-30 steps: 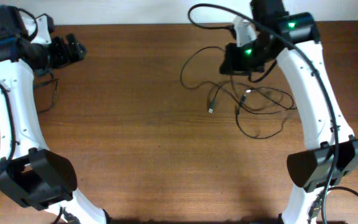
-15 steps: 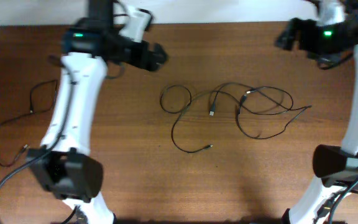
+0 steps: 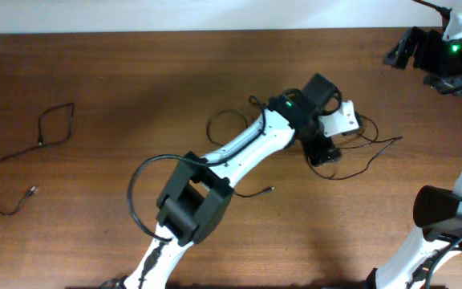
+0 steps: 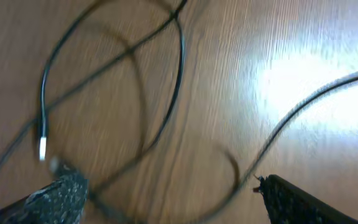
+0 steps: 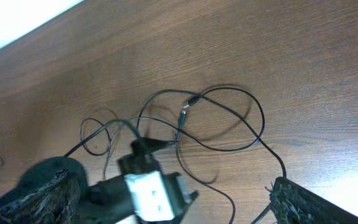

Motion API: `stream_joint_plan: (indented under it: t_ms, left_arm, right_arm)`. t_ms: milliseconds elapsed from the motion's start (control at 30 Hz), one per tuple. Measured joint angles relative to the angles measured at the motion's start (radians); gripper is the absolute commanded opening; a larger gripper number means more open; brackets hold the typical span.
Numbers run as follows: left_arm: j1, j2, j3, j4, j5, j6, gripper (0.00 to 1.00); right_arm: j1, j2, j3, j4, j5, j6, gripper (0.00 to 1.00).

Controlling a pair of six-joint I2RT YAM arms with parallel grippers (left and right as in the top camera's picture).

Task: Untangle cables

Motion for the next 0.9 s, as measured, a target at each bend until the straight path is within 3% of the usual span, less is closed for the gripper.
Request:
stream_joint_plan:
  t_ms: [333,433,500,533,767,900]
  left_arm:
    - [-0.045,0.15,0.0,0.256,-0.006,0.028,0.83]
    - [-0.049,0.186,0.0,0.271,-0.007,0.012,0.27]
    - [-0.049,0.186,0.0,0.279,-0.007,0.003,0.06]
    - [-0.049,0.186,0.0,0.283,-0.011,0.004,0.0]
    - [0.003,0.15,0.0,0.241,-0.082,-0.117,0.0]
    - [0.095,-0.089,0.001,0.071,-0.135,-0.13,0.0]
  right_arm:
    - [0.0,0.0,0.0,-0.023,0.0,-0.026,0.99]
    - [0.0,0.0,0.0,-0.023,0.0,-0.026,0.99]
    - [0.0,0.0,0.0,-0.023,0.0,-0.026,0.99]
    - [0.0,0.0,0.0,-0.023,0.0,-0.026,0.99]
    - [0.0,0.0,0.0,-0.023,0.0,-0.029,0.99]
    - [0.0,0.0,0.0,-0.022,0.0,-0.037,0.99]
